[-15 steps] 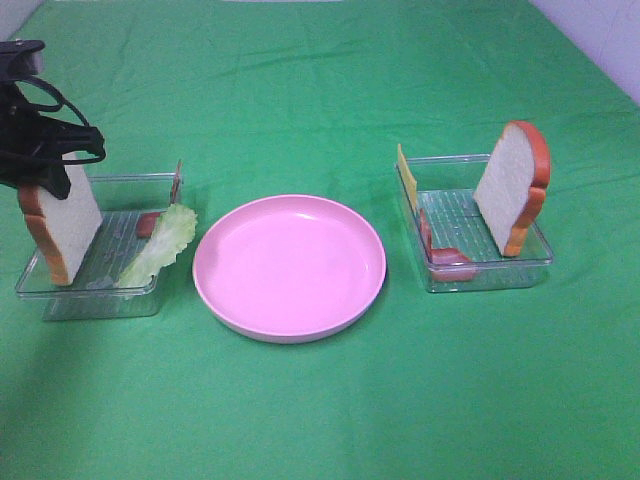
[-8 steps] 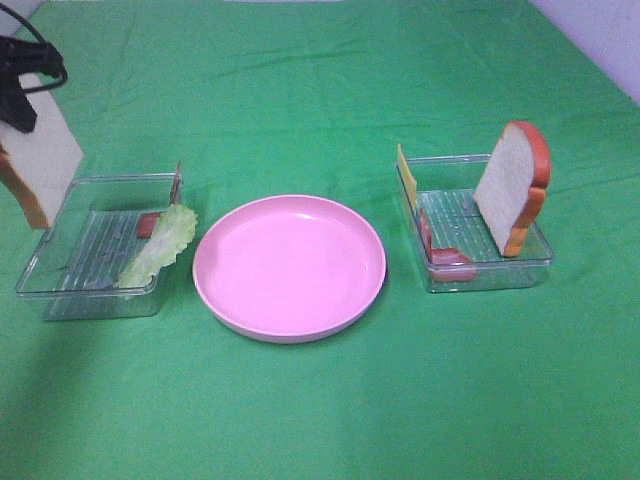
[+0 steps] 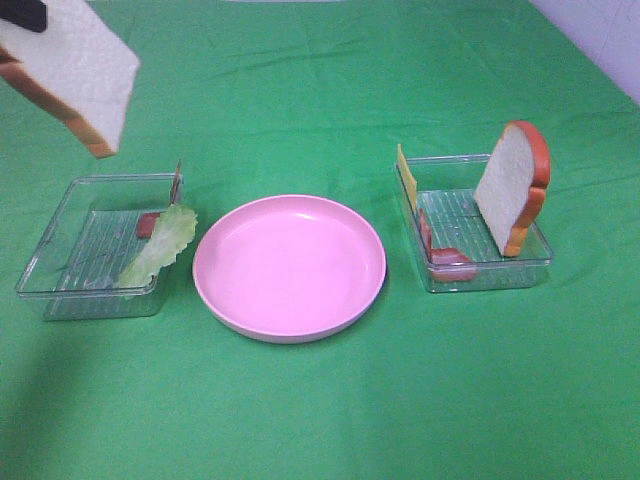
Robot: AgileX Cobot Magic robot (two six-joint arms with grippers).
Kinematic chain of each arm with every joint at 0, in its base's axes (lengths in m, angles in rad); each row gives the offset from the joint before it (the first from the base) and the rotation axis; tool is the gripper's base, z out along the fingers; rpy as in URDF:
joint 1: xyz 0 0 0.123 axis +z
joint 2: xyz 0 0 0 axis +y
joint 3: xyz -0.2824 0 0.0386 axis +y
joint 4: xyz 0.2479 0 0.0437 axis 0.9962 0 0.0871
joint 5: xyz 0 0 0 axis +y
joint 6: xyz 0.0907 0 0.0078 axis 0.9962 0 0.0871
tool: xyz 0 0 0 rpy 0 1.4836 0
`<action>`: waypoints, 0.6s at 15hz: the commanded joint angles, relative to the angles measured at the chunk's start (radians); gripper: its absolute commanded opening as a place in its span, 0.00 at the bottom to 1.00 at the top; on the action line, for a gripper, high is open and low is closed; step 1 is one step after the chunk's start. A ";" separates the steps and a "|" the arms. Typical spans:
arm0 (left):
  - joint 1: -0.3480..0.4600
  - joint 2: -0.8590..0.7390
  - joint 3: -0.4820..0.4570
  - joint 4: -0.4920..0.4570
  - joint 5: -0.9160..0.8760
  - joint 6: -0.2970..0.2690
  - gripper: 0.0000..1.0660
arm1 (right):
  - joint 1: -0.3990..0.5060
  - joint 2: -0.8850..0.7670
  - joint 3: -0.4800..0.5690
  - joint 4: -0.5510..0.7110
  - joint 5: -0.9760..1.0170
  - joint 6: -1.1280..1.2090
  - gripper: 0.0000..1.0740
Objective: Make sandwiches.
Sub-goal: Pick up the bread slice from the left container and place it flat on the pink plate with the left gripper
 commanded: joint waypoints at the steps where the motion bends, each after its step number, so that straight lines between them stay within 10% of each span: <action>1: -0.011 0.026 -0.003 -0.208 0.039 0.163 0.00 | -0.006 -0.013 0.001 0.001 -0.008 -0.012 0.72; 3: -0.050 0.076 -0.003 -0.302 0.039 0.285 0.00 | -0.006 -0.013 0.001 0.001 -0.008 -0.012 0.72; 9: -0.228 0.350 -0.003 -0.371 -0.048 0.299 0.00 | -0.006 -0.013 0.001 0.002 -0.008 -0.012 0.72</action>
